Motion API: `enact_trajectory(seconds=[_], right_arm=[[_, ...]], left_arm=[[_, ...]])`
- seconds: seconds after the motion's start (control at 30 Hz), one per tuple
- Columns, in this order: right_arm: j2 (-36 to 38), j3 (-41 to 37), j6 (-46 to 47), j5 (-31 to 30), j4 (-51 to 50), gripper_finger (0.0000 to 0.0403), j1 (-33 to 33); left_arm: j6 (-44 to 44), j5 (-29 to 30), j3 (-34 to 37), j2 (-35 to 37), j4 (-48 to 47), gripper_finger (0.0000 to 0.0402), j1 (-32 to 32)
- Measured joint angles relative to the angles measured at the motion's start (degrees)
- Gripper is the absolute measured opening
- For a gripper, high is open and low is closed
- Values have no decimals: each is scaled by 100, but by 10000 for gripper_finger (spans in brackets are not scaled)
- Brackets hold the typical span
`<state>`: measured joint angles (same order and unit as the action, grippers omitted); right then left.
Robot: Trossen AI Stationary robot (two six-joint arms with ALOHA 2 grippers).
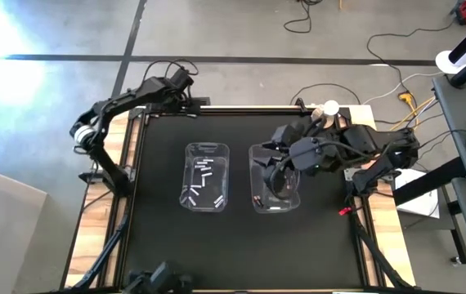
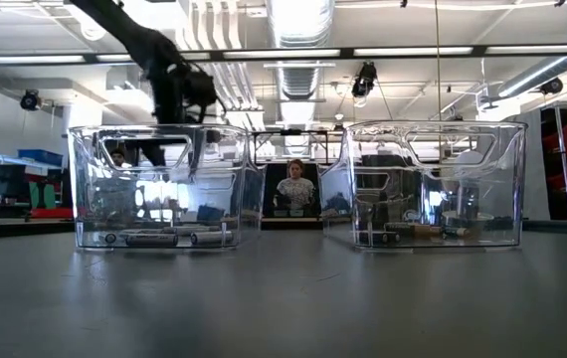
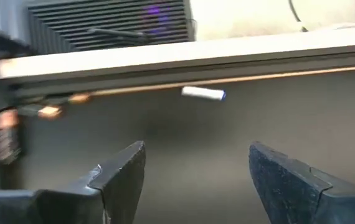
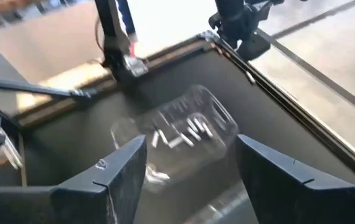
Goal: Sort batteries
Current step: Put the white battery into the left transparent bin
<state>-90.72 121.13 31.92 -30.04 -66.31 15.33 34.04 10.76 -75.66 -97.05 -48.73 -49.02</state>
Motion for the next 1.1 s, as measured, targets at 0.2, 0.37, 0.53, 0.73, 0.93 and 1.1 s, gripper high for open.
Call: enact_trajectory(seconds=[0.2,0.37,0.53,0.73,0.93,1.1], right_arm=[[0,112,312,-7,-951,258,-8],[61,113,179,-38,-1145,281,-15],[179,190,-409,-104,-1145,309,-243],[264,465,-1568,-104,-1093,328,-1125],[260,799,-3060,686,-848,329,-2555],[258,820,-3468,1850,-746,331,-3646]], left_arm=[[-636,-225,-253,-820,394,270,-52],[-920,-655,-627,-1455,357,274,-238],[-1029,-332,-688,-1796,291,285,-300],[-958,55,-681,-1839,519,291,-253],[-636,-71,-607,-1839,771,291,-257],[-598,-78,-283,-1812,1376,289,-252]])
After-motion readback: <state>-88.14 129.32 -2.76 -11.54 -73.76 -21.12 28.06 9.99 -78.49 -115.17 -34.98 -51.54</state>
